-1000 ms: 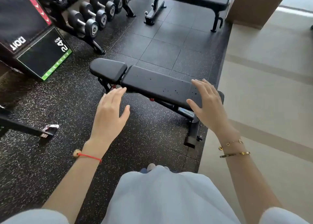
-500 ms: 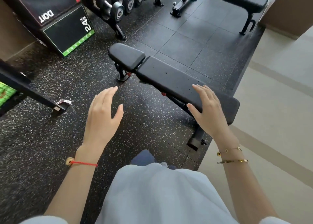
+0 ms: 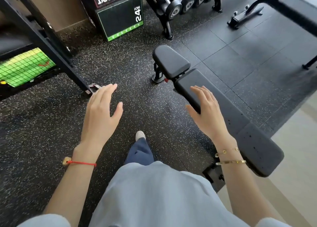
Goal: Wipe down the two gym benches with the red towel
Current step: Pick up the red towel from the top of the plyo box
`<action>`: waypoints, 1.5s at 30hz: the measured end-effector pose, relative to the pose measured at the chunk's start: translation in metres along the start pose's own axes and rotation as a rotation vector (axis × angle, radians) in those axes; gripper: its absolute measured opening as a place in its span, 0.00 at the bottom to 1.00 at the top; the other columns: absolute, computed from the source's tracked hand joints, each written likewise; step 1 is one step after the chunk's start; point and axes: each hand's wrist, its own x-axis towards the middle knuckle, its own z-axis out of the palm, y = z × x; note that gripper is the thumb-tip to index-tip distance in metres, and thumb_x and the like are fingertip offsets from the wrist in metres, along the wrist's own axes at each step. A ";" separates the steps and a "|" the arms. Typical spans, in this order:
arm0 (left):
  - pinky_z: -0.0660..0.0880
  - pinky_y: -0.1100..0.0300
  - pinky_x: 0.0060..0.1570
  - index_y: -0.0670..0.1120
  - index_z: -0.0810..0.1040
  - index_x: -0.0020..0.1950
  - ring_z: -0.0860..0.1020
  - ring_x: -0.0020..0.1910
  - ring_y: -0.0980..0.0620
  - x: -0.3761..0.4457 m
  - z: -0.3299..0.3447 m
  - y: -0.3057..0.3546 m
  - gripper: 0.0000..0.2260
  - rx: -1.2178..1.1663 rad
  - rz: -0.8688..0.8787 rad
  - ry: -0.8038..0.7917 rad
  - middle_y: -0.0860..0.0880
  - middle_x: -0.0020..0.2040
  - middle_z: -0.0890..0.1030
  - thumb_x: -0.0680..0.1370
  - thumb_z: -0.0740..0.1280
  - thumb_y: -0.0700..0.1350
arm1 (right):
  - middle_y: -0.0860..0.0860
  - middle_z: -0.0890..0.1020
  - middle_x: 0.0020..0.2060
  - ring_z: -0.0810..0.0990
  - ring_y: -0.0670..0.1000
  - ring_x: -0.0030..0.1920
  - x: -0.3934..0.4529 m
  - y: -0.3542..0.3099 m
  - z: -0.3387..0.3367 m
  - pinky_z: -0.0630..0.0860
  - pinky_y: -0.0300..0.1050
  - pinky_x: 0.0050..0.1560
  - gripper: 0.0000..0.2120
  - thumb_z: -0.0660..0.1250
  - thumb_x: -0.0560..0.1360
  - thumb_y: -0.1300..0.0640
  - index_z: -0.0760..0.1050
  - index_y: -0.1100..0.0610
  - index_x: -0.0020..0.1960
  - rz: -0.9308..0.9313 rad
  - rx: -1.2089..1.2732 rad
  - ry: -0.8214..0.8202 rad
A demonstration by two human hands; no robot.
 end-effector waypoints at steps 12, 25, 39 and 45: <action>0.62 0.47 0.75 0.46 0.66 0.75 0.64 0.75 0.51 0.186 -0.049 -0.103 0.22 0.057 -0.065 0.049 0.48 0.74 0.69 0.81 0.62 0.46 | 0.50 0.69 0.73 0.59 0.52 0.77 0.237 -0.094 0.066 0.56 0.55 0.77 0.26 0.65 0.79 0.52 0.64 0.54 0.74 -0.154 0.054 -0.034; 0.62 0.46 0.75 0.48 0.65 0.75 0.64 0.75 0.52 0.432 -0.026 -0.170 0.22 0.059 -0.152 0.116 0.49 0.74 0.69 0.81 0.62 0.47 | 0.50 0.69 0.72 0.60 0.52 0.76 0.514 -0.107 0.101 0.60 0.57 0.75 0.26 0.66 0.79 0.52 0.65 0.55 0.74 -0.257 0.071 -0.066; 0.63 0.45 0.75 0.48 0.66 0.74 0.64 0.75 0.50 0.704 -0.038 -0.242 0.22 0.070 -0.309 0.250 0.49 0.73 0.70 0.81 0.63 0.47 | 0.52 0.70 0.71 0.61 0.53 0.76 0.850 -0.166 0.117 0.60 0.55 0.75 0.25 0.65 0.79 0.52 0.65 0.57 0.74 -0.474 0.041 -0.142; 0.62 0.45 0.75 0.46 0.67 0.74 0.65 0.74 0.49 0.811 -0.037 -0.308 0.22 0.085 -0.308 0.260 0.47 0.73 0.70 0.81 0.63 0.46 | 0.51 0.70 0.71 0.61 0.52 0.76 0.963 -0.192 0.160 0.60 0.53 0.75 0.25 0.65 0.79 0.52 0.65 0.57 0.74 -0.488 0.046 -0.166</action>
